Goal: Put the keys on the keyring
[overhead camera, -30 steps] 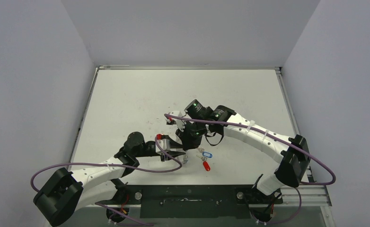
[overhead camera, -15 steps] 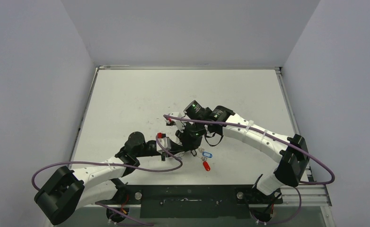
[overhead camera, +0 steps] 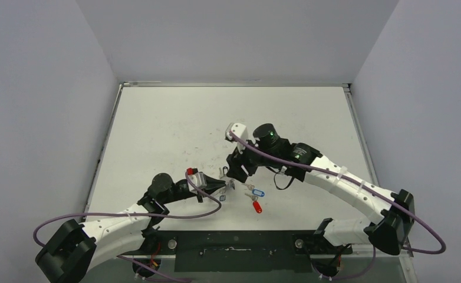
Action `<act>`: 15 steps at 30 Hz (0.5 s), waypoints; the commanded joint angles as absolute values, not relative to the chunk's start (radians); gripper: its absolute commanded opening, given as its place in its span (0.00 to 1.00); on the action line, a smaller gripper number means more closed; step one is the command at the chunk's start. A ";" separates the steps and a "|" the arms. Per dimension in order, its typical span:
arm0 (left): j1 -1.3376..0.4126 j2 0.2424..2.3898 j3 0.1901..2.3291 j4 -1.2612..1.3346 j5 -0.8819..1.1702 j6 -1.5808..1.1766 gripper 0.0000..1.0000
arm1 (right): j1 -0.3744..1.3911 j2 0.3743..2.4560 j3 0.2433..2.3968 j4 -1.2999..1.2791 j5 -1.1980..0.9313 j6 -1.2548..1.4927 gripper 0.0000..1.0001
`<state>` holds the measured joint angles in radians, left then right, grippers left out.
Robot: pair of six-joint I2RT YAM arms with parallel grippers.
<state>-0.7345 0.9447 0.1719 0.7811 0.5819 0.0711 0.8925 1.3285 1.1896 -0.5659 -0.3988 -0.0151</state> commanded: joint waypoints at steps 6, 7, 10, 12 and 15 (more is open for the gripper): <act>-0.741 0.865 0.099 1.005 0.461 -0.037 0.00 | 0.826 1.052 0.804 0.078 -0.481 0.008 0.67; -0.742 0.863 0.094 1.012 0.459 -0.038 0.00 | 0.826 1.039 0.774 0.122 -0.495 0.007 0.67; -0.742 0.855 0.088 1.017 0.463 -0.040 0.00 | 0.827 1.040 0.719 0.205 -0.569 0.007 0.66; -0.741 0.851 0.088 1.016 0.463 -0.041 0.00 | 0.828 1.067 0.708 0.248 -0.629 0.008 0.63; -0.741 0.851 0.088 1.015 0.463 -0.040 0.00 | 0.836 1.111 0.699 0.293 -0.675 0.011 0.51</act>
